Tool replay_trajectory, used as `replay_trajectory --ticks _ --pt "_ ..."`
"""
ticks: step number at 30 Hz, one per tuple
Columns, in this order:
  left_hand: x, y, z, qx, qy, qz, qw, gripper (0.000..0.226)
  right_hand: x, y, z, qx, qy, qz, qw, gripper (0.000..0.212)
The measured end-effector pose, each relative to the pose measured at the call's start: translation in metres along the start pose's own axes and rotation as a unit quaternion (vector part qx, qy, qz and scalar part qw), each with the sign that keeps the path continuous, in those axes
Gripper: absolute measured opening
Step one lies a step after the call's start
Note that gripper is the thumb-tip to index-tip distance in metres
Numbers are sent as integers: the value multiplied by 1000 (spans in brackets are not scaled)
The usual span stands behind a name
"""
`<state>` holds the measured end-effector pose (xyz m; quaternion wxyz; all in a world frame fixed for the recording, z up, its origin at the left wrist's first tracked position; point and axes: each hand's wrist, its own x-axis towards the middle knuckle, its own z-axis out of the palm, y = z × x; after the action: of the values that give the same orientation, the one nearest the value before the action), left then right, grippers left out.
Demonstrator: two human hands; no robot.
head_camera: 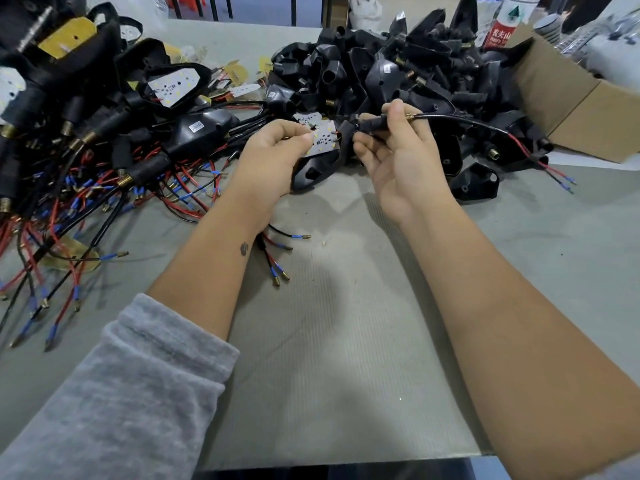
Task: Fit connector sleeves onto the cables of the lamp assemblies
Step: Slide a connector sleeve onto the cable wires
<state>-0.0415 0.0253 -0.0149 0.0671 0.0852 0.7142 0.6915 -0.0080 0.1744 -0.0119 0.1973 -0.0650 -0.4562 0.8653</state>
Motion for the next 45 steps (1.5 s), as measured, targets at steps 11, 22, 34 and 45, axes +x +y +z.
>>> replay_trajectory --ticks 11,22,34,45 --pt "1 -1 2 -39 79 16 996 17 -6 2 5 -7 -44 -21 999 9" --pt "8 -4 -5 -77 139 -9 987 17 -7 0 6 -34 -24 17 999 6" --pt "3 0 -7 -201 186 33 961 10 -6 1 7 -92 -25 77 992 49" --pt "4 -4 -16 -109 261 136 950 22 -5 -3 0 -32 39 23 998 16"
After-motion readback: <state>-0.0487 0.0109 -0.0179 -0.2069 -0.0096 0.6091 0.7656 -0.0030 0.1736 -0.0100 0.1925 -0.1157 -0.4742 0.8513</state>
